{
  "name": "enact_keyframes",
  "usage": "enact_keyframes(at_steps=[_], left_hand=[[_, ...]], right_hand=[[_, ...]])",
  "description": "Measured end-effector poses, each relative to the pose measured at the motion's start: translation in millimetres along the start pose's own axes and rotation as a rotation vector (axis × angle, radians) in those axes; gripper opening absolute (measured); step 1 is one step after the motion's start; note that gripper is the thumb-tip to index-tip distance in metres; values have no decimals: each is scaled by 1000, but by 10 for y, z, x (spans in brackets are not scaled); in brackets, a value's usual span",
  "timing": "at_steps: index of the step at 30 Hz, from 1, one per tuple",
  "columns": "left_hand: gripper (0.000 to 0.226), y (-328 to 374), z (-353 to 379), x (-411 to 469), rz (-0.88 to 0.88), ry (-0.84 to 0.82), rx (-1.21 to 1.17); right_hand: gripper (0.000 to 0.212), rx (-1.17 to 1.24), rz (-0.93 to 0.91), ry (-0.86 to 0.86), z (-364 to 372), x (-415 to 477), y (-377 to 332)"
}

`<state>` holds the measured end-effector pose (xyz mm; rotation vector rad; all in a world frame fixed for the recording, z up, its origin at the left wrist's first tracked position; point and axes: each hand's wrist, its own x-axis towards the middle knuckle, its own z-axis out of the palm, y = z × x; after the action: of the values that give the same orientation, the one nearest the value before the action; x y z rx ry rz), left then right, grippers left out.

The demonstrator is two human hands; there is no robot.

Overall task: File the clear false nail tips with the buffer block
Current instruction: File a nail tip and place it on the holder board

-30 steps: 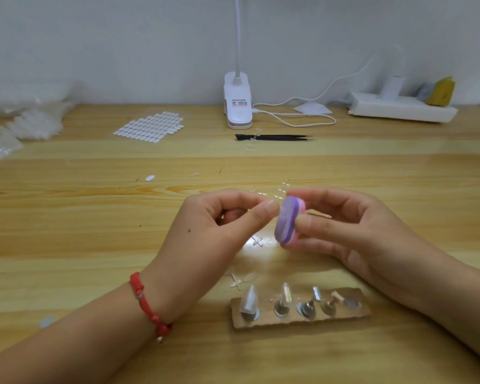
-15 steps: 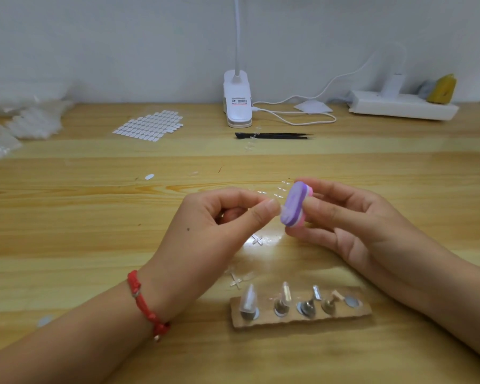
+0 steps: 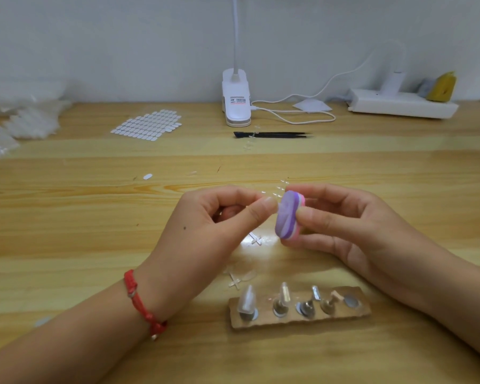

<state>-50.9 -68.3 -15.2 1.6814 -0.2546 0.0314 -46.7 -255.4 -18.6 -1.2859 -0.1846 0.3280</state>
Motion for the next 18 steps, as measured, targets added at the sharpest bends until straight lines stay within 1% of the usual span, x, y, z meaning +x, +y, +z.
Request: enact_keyframes(at_steps=[3,6,10,14,18], left_hand=[[24,8,-17,10,7,20,3],[27,13,-22,12,-1,-20,24],[32,6,-32,14,-30,-31,-20],[29,1,-26,13,-33,-33,-17],[22,-7,-28,-1,-18,-86,15]], right_hand=[[35,-102,20,-69,19,-21,5],[37,-99,4,-45,11,-37,16],[38,-49,3,-19,18,-20,3],[37,-86,26,-62,23,-21,-16],[38,-86,2,-33,19,-23,5]])
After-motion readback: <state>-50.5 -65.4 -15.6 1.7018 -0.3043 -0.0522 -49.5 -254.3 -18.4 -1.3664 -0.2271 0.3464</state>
